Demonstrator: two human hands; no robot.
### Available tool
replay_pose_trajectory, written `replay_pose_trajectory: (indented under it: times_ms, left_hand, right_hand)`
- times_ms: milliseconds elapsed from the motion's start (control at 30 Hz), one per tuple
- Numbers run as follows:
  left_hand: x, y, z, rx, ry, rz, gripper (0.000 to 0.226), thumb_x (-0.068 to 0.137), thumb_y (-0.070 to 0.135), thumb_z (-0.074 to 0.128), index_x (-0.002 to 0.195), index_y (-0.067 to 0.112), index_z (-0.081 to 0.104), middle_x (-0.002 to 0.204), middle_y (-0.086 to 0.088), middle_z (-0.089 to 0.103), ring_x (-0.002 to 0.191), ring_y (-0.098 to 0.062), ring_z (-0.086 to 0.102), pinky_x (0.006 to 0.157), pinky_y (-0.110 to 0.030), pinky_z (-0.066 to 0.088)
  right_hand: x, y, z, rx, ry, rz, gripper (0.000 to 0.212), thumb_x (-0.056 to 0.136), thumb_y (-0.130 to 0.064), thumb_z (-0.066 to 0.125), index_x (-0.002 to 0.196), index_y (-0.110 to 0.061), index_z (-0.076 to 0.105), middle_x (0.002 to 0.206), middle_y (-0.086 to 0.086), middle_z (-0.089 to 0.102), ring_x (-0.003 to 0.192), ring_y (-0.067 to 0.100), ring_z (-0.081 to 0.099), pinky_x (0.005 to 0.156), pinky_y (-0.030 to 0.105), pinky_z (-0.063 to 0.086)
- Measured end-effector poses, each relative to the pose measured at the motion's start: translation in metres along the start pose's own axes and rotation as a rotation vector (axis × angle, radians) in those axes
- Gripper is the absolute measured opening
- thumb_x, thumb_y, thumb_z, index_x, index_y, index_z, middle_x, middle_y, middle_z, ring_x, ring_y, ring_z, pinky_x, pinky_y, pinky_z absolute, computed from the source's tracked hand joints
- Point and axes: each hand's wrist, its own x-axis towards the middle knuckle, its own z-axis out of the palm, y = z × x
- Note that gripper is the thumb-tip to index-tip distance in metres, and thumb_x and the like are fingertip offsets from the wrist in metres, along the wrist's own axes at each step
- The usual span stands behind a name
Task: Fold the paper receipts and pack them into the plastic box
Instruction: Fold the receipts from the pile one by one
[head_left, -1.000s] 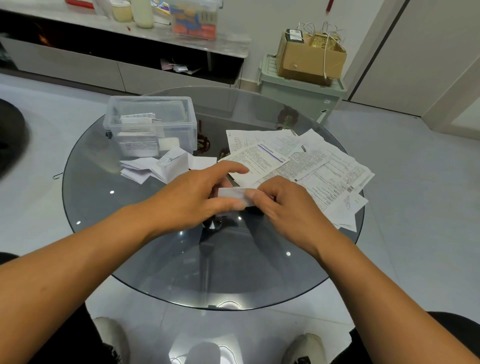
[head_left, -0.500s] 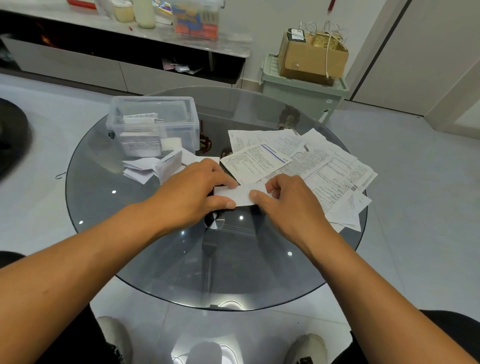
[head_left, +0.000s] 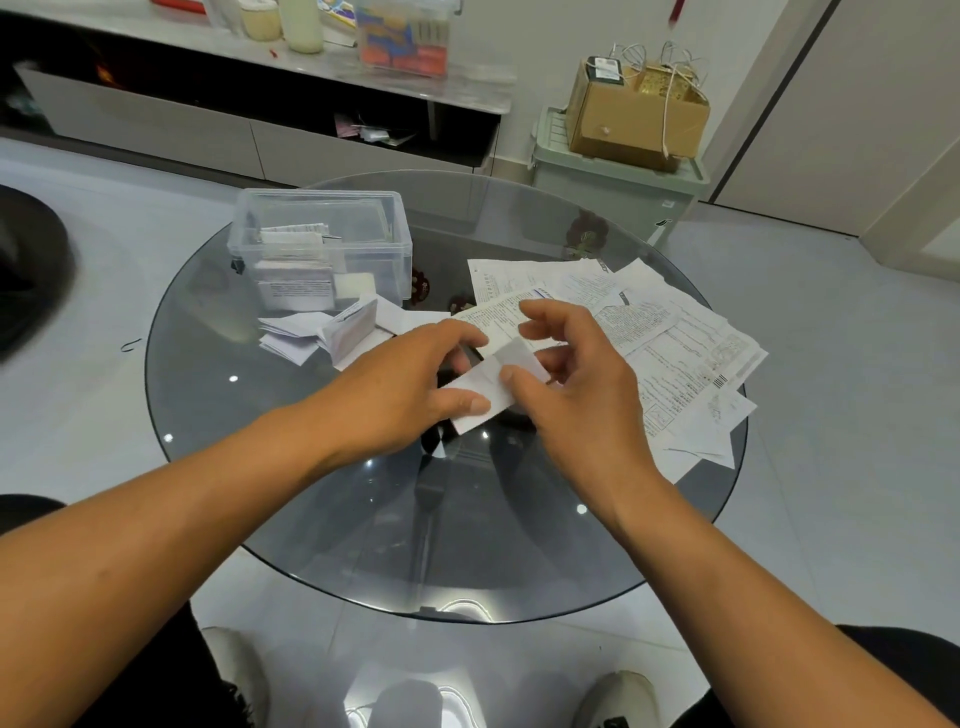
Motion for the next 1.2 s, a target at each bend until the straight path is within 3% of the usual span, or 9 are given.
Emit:
replay_pose_trajectory:
  times_ms: [133, 200, 333, 433, 600, 800, 900, 1033, 1200]
  left_hand:
    - [0.002, 0.003, 0.0, -0.235, 0.034, -0.002, 0.004, 0.095, 0.028, 0.07, 0.099, 0.027, 0.072, 0.072, 0.01, 0.067, 0.061, 0.001, 0.057, 0.063, -0.022, 0.046]
    - [0.001, 0.004, -0.002, -0.346, 0.058, -0.042, 0.01, 0.097, 0.019, 0.066, 0.095, 0.024, 0.075, 0.064, 0.003, 0.067, 0.058, -0.004, 0.058, 0.061, -0.021, 0.05]
    - [0.002, 0.005, -0.011, -0.531, 0.05, -0.131, 0.018, 0.099, 0.01, 0.062, 0.106, 0.02, 0.076, 0.078, -0.008, 0.075, 0.066, -0.011, 0.063, 0.067, -0.021, 0.057]
    - [0.002, 0.007, -0.014, -0.579, 0.026, -0.131, 0.018, 0.099, 0.011, 0.062, 0.107, 0.02, 0.076, 0.083, -0.005, 0.077, 0.068, -0.009, 0.064, 0.068, -0.02, 0.056]
    - [0.001, 0.009, -0.014, -0.645, -0.018, -0.15, 0.02, 0.102, 0.026, 0.059, 0.11, 0.024, 0.077, 0.081, -0.002, 0.073, 0.073, -0.007, 0.063, 0.072, -0.022, 0.053]
    - [-0.002, 0.011, -0.017, -0.378, 0.082, -0.18, 0.004, 0.095, 0.025, 0.071, 0.095, 0.023, 0.075, 0.08, 0.0, 0.074, 0.069, -0.01, 0.061, 0.063, -0.023, 0.046]
    - [-0.001, 0.001, -0.028, 0.01, 0.21, -0.179, 0.008, 0.094, 0.03, 0.071, 0.093, 0.03, 0.063, 0.081, 0.007, 0.065, 0.075, -0.013, 0.059, 0.063, -0.029, 0.041]
    - [-0.003, -0.014, -0.036, 0.302, 0.193, -0.218, 0.017, 0.093, 0.03, 0.071, 0.096, 0.027, 0.055, 0.094, -0.001, 0.065, 0.087, -0.026, 0.059, 0.071, -0.038, 0.046]
    - [-0.018, 0.006, -0.022, 0.719, 0.165, -0.065, 0.03, 0.087, -0.004, 0.059, 0.111, 0.013, 0.063, 0.109, -0.006, 0.051, 0.101, -0.028, 0.052, 0.07, -0.039, 0.045]
  right_hand:
    - [-0.005, -0.004, 0.003, -0.045, -0.007, -0.157, 0.034, 0.094, -0.014, 0.072, 0.122, -0.031, 0.063, 0.097, -0.019, 0.067, 0.096, 0.003, 0.061, 0.081, 0.011, 0.046]
    - [-0.006, -0.005, 0.004, -0.053, -0.021, -0.202, 0.025, 0.093, -0.024, 0.076, 0.116, -0.031, 0.068, 0.094, -0.018, 0.07, 0.098, 0.004, 0.063, 0.088, 0.016, 0.044]
    - [-0.005, -0.004, 0.004, -0.019, -0.002, -0.154, 0.001, 0.093, -0.032, 0.075, 0.093, -0.033, 0.074, 0.098, -0.022, 0.069, 0.103, 0.0, 0.061, 0.089, 0.018, 0.044]
    - [0.002, 0.0, 0.002, 0.021, 0.021, -0.024, 0.021, 0.086, -0.025, 0.082, 0.103, -0.032, 0.072, 0.104, -0.018, 0.064, 0.095, -0.002, 0.061, 0.08, 0.016, 0.049]
    - [0.008, 0.0, -0.002, 0.196, -0.01, 0.215, 0.008, 0.084, -0.024, 0.084, 0.084, -0.02, 0.078, 0.074, -0.001, 0.074, 0.064, 0.01, 0.065, 0.066, 0.037, 0.056]
    - [0.006, -0.002, 0.001, 0.088, -0.064, 0.224, 0.028, 0.1, -0.034, 0.065, 0.083, -0.017, 0.079, 0.072, 0.0, 0.073, 0.064, 0.009, 0.062, 0.065, 0.029, 0.05]
    - [0.006, 0.008, 0.002, -0.238, -0.08, 0.073, 0.02, 0.103, -0.03, 0.059, 0.106, -0.025, 0.078, 0.108, -0.011, 0.074, 0.102, 0.011, 0.063, 0.092, 0.035, 0.05]
    - [0.01, 0.011, -0.001, -0.529, -0.201, -0.037, 0.042, 0.103, -0.038, 0.057, 0.143, -0.023, 0.06, 0.151, -0.005, 0.052, 0.142, 0.017, 0.04, 0.117, 0.036, 0.026]
    - [0.018, 0.011, 0.015, -0.699, -0.231, -0.049, 0.061, 0.096, -0.06, 0.056, 0.145, -0.024, 0.049, 0.137, 0.0, 0.059, 0.127, 0.026, 0.053, 0.106, 0.042, 0.037]
